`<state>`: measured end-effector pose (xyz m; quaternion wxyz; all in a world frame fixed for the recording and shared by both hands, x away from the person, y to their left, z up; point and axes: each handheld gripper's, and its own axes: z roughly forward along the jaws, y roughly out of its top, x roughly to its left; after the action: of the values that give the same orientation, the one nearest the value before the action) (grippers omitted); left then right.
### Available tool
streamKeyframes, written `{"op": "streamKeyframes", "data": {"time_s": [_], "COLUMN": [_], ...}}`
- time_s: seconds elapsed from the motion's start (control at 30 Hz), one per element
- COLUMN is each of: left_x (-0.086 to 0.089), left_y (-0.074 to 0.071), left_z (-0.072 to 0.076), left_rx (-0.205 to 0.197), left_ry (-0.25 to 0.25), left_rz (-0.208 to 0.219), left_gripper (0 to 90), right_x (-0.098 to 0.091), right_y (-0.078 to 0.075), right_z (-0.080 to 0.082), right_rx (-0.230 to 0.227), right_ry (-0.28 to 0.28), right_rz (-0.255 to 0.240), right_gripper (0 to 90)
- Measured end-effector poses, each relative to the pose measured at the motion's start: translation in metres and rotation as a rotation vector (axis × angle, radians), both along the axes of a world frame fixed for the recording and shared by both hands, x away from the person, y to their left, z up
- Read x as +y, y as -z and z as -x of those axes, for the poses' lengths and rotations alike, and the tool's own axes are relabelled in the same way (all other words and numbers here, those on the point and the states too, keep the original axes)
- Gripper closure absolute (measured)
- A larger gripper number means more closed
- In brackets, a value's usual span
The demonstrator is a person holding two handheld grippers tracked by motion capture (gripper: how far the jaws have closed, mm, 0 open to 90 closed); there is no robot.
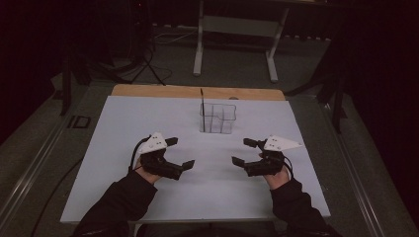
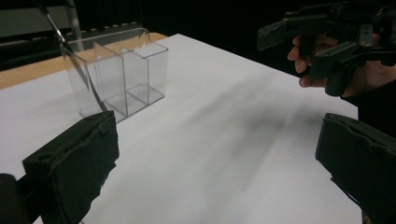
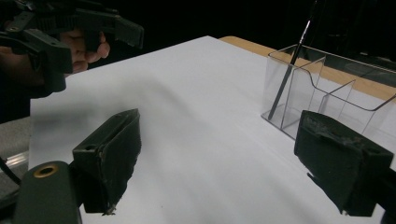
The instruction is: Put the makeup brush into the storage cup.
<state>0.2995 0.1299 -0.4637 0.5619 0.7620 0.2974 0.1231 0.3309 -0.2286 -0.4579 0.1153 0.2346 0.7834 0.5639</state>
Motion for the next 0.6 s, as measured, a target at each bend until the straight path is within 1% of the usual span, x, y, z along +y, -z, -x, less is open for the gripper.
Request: {"op": "streamKeyframes", "data": {"time_s": [0.07, 0.17, 0.23, 0.37, 0.47, 0.53, 0.6], "left_x": [0.0, 0.001, 0.003, 0.007, 0.01, 0.011, 0.013], "left_y": [0.004, 0.007, 0.009, 0.013, 0.018, 0.021, 0.024], "left_z": [0.003, 0.005, 0.008, 0.012, 0.014, 0.015, 0.017], "left_rx": [-0.002, -0.001, -0.008, -0.017, -0.01, -0.011, -0.002], "left_ry": [-0.006, -0.013, -0.026, -0.041, -0.055, -0.058, -0.064], "left_rz": [-0.01, -0.003, 0.004, -0.013, -0.008, -0.026, -0.011], "left_gripper": [0.2, 0.2, 0.2, 0.3, 0.5, 1.9, 1.9], "right_x": [0.0, 0.0, 0.0, 0.0, 0.0, 0.0, 0.0], "right_y": [0.0, 0.0, 0.0, 0.001, 0.002, 0.002, 0.003], "right_z": [0.0, 0.0, 0.0, 0.0, 0.0, 0.0, 0.0], "right_rx": [0.0, -0.003, -0.005, -0.003, -0.001, -0.005, -0.007], "right_ry": [-0.002, -0.003, -0.003, -0.003, -0.003, -0.005, -0.009], "right_rz": [0.0, 0.0, 0.002, -0.001, -0.002, 0.003, 0.008], "right_gripper": [14.5, 14.5, 14.5, 14.5, 14.5, 14.5, 14.5]}}
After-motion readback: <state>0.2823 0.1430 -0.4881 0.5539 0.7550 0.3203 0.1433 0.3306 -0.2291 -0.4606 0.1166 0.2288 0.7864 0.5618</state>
